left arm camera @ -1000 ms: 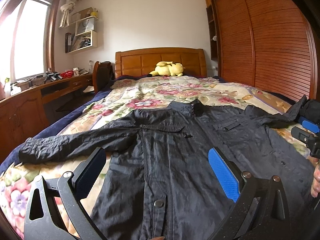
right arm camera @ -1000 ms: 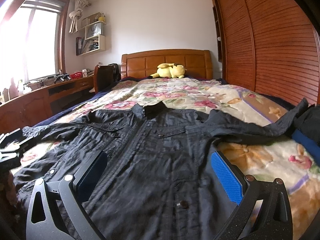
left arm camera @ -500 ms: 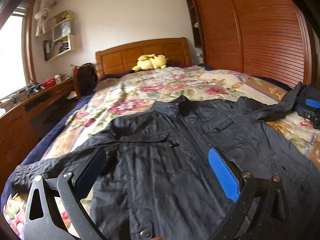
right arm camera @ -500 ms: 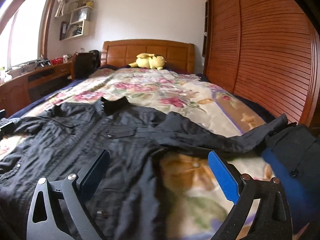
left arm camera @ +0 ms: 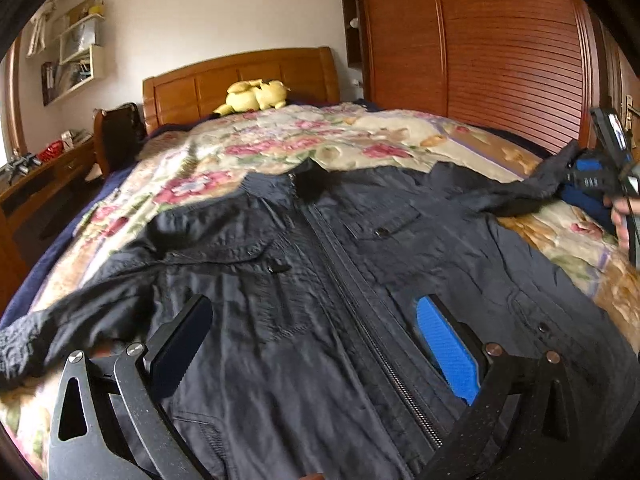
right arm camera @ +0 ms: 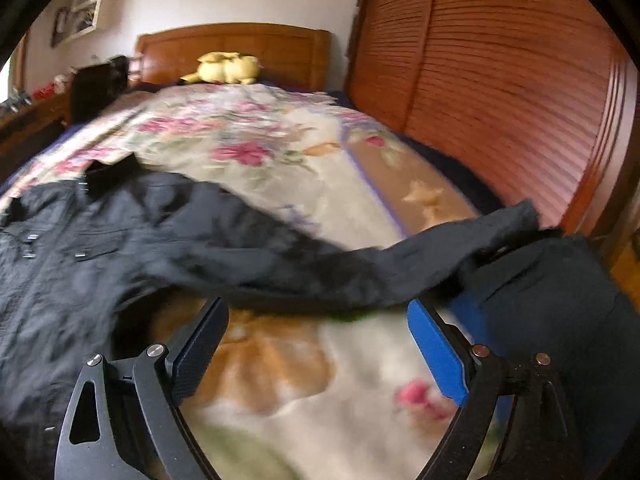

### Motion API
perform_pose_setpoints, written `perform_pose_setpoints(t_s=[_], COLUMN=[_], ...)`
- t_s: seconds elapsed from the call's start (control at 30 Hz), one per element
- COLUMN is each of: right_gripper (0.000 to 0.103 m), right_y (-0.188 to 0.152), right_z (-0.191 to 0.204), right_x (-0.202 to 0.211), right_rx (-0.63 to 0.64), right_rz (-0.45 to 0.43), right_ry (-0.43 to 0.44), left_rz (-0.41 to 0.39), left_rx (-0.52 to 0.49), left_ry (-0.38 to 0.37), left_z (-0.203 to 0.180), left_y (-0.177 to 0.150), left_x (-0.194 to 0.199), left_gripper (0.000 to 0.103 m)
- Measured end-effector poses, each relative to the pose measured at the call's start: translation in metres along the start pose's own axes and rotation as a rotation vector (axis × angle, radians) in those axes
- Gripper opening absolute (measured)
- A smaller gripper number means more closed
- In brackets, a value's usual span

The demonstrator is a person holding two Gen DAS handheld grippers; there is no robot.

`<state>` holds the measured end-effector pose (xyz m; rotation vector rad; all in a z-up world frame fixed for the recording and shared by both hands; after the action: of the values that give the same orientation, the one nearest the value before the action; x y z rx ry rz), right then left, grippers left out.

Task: Fold large clothes
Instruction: 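Reach the right tool to the jacket sleeve cuff and grasp it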

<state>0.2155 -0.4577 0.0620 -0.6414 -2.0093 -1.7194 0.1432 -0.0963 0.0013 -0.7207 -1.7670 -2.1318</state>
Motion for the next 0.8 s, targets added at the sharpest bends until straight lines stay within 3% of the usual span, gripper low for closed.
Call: perform_pose_setpoints(t_s=[0.17, 0.33, 0.67, 0.7, 0.77, 0.8], right_gripper=[0.092, 0.092, 0.092, 0.09, 0.074, 0.057], right_y=[0.039, 0.057, 0.063, 0.06, 0.054, 0.052], right_z=[-0.029, -0.062, -0.101, -0.1, -0.097, -0.096], right_x=[0.008, 0.011, -0.027, -0.032, -0.04, -0.043], right_rx=[0.004, -0.056, -0.167, -0.173, -0.186, -0.187], right_rz=[0.016, 0.059, 0.218, 0.244, 0.282, 0.296], right_ry=[-0.098, -0.131, -0.181, -0.187, -0.188, -0.189], left_rz=[0.028, 0.029, 0.043, 0.047, 0.052, 0.054], left_rx=[-0.018, -0.021, -0.024, -0.026, -0.033, -0.035], left_ry=[-0.023, -0.033, -0.041, -0.044, -0.044, -0.043], left_z=[-0.008, -0.011, -0.013, -0.014, -0.014, -0.014], left_y=[-0.003, -0.003, -0.008, -0.009, -0.008, -0.008], left_x=[-0.006, -0.004, -0.006, -0.007, -0.009, -0.009], left_gripper=[0.102, 0.102, 0.102, 0.102, 0.102, 0.102])
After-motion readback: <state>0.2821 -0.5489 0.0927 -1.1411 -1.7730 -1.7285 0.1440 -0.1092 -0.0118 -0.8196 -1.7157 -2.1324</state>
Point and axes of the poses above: each gripper's, at about its wrist camera, not at the fingertips, and x roughly against the way its jaws point, z to its left, y to its top, the point moved 5 cm from there along -x, roughly the way its jaws point, and after that the axes turned 8 degrees about y, right-handed, at the moved point
